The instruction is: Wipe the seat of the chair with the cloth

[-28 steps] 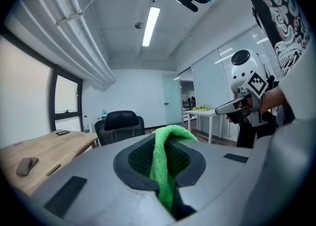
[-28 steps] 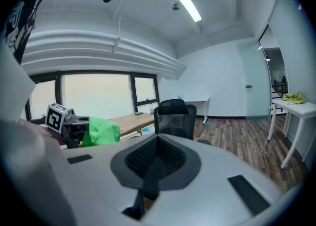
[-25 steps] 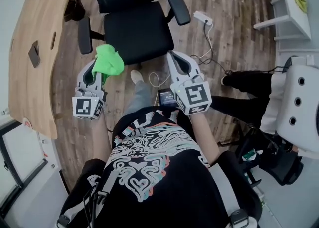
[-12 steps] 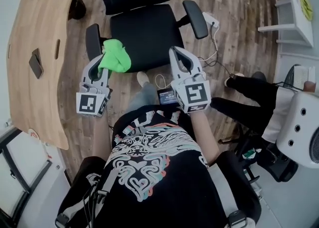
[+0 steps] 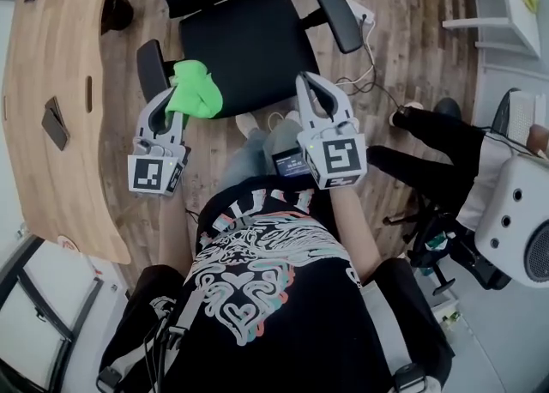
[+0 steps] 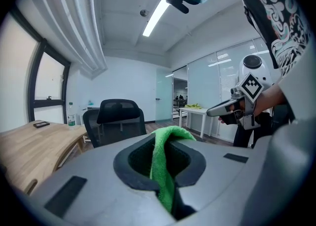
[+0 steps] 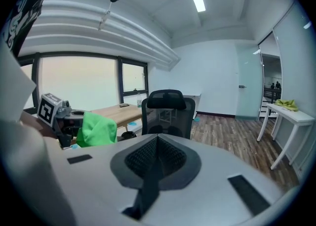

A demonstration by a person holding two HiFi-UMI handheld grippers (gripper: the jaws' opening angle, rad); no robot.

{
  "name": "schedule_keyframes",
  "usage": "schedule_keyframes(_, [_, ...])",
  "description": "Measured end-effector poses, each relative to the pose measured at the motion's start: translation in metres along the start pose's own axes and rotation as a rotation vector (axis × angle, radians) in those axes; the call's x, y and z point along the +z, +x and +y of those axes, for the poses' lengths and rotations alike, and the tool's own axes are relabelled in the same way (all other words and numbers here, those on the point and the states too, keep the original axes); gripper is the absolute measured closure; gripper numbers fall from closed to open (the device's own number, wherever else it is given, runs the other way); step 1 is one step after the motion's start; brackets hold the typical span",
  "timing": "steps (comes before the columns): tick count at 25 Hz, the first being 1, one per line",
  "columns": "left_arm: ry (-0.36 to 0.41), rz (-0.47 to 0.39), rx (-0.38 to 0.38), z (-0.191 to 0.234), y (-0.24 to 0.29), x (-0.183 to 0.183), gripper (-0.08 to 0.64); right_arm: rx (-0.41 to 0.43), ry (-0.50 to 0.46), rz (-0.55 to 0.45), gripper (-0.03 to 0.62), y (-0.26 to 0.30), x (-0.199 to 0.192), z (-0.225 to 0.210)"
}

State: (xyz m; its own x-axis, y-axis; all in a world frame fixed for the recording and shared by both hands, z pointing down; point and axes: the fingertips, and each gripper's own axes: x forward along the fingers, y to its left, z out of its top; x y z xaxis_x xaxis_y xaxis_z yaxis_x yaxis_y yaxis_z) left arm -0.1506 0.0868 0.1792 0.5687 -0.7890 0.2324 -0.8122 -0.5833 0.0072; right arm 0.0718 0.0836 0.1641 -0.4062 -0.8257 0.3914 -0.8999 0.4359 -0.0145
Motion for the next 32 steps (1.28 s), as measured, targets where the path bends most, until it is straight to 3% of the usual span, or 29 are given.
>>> schedule_keyframes(17, [-0.057, 0.061, -0.02, -0.005, 0.033, -0.033, 0.546, -0.033, -0.038, 0.054, 0.591, 0.022, -0.023, -0.02])
schedule_keyframes(28, [-0.076, 0.157, -0.013, -0.008, 0.067, -0.079, 0.546, 0.027, -0.015, 0.131, 0.591, 0.057, -0.073, -0.04])
schedule_keyframes(32, [-0.095, 0.19, -0.024, -0.007, 0.076, -0.109, 0.546, 0.093, 0.027, 0.134, 0.591, 0.073, -0.095, -0.035])
